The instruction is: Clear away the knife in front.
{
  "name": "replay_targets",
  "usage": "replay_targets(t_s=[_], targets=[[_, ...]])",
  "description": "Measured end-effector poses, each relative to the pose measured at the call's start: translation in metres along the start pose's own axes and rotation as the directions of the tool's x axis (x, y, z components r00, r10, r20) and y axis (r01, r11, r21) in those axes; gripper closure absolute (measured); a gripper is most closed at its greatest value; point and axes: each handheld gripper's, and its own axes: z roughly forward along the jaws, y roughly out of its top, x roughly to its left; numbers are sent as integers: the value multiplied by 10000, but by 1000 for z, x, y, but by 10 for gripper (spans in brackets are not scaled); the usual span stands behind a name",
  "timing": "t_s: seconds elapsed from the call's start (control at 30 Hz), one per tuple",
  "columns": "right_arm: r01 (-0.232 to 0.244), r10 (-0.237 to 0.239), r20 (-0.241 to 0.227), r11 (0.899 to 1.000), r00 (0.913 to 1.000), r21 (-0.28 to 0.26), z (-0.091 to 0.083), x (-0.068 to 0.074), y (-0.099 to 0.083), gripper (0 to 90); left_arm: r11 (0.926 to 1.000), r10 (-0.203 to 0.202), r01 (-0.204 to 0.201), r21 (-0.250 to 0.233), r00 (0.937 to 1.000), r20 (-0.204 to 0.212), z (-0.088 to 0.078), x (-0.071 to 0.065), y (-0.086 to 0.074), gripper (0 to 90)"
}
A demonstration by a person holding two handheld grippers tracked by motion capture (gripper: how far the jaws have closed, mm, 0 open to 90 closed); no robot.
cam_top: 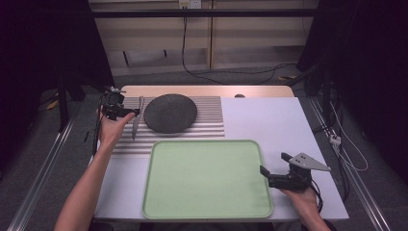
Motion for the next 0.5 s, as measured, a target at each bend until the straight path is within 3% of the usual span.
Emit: replay_targets(t_s=[0.5], targets=[[-32, 32, 14, 10000, 10000, 2, 0, -1, 0, 27, 9970, -473, 475, 614, 9989, -54, 50, 4, 13, 514]])
